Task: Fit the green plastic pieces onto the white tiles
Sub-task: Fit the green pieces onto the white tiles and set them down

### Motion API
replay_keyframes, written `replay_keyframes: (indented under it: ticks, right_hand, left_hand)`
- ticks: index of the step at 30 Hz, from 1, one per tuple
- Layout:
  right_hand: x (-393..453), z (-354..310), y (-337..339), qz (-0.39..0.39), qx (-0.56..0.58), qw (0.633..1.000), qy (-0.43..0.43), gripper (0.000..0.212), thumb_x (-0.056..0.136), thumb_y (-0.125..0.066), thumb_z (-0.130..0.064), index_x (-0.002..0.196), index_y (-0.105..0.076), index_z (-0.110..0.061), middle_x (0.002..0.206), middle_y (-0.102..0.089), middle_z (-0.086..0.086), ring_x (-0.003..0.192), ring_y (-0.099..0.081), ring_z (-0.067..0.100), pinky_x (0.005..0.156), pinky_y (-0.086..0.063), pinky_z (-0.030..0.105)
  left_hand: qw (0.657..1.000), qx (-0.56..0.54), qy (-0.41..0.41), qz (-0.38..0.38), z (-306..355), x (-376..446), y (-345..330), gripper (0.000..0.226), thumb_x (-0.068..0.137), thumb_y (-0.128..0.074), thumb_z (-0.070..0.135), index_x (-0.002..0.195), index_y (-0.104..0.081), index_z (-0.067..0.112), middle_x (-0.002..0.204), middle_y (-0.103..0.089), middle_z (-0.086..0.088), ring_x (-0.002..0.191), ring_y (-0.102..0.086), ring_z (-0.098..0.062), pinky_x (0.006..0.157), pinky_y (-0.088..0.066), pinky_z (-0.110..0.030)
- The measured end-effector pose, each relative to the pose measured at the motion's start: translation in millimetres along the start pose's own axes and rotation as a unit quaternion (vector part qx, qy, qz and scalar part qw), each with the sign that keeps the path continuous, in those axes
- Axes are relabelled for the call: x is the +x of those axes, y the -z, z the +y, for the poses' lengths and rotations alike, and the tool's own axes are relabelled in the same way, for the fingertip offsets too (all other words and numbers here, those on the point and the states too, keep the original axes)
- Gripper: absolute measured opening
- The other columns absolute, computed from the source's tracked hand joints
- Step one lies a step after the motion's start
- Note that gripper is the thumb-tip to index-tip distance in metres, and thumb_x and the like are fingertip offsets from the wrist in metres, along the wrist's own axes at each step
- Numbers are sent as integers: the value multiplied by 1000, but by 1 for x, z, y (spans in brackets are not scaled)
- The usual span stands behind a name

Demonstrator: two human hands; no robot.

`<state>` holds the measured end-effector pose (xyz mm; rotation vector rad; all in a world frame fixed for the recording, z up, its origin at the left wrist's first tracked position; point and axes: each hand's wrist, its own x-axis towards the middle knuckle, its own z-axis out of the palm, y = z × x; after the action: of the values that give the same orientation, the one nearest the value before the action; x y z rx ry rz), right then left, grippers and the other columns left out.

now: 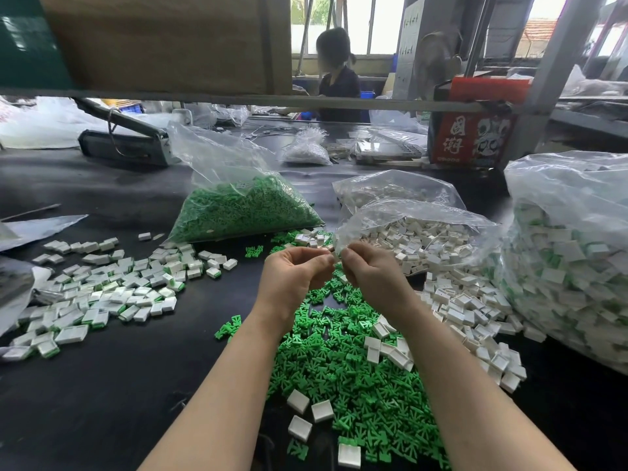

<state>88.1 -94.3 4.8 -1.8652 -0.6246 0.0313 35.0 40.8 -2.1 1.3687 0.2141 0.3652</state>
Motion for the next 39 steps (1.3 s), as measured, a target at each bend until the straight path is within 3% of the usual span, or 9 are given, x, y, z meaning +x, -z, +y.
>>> replay_keyframes:
  ticks: [6, 17, 22, 24, 28, 32, 39]
  right_hand:
    - [-2, -1, 1, 31, 69, 997, -16, 36, 102, -44, -15, 66, -46, -14, 61, -42, 6, 60, -36, 19, 63, -30, 40]
    - [-4, -2, -4, 16, 75, 997, 4, 37, 101, -46, -12, 64, -48, -16, 59, -42, 5, 51, -35, 12, 52, -30, 31]
    - [-4, -1, -3, -2, 118, 993, -3, 37, 102, -44, -9, 66, -47, -13, 57, -40, 0, 50, -35, 10, 49, -30, 23]
    - [-3, 0, -4, -6, 126, 992, -5, 35, 102, -43, -8, 67, -46, -11, 56, -40, 0, 51, -35, 12, 50, -30, 24]
    - [-2, 2, -6, -11, 66, 998, -2, 35, 100, -45, -8, 66, -46, -13, 57, -42, 3, 54, -37, 16, 56, -31, 33]
    - [-2, 5, -5, -24, -2, 1000, -1, 35, 100, -43, -10, 66, -46, -15, 58, -42, -2, 56, -37, 14, 60, -31, 37]
    - [-3, 7, -11, -17, -139, 989, 39, 34, 102, -41, -20, 70, -50, -14, 66, -53, 1, 64, -49, 20, 64, -41, 43]
  left_hand:
    - [1000, -18, 22, -2, 0, 2, 0, 10, 80, -76, 10, 89, -74, 5, 77, -74, -9, 65, -68, -12, 58, -54, -20]
    - [1000, -17, -1, -8, -2, 3, 2, 17, 78, -77, 11, 92, -73, 2, 79, -74, -11, 66, -68, -13, 58, -52, -20]
    - [999, -25, 7, -45, -3, 3, 4, 24, 73, -77, 23, 91, -71, 8, 76, -73, -5, 65, -65, -10, 59, -52, -20]
    - [996, 29, 21, -82, -3, 3, 4, 19, 83, -70, 30, 85, -68, 11, 70, -69, -3, 60, -60, -11, 58, -48, -22]
    - [984, 101, 18, -142, -7, -1, 0, 38, 105, -39, 24, 74, -58, 12, 62, -58, -2, 57, -49, -15, 54, -39, -27]
    - [976, 151, -21, -155, -6, -1, 1, 36, 105, -36, 22, 75, -52, 11, 53, -50, 10, 49, -43, -6, 48, -36, -17]
    - [970, 169, -42, -168, -10, 2, 2, 34, 106, -35, 21, 74, -44, 12, 51, -38, 12, 48, -30, -7, 47, -26, -21]
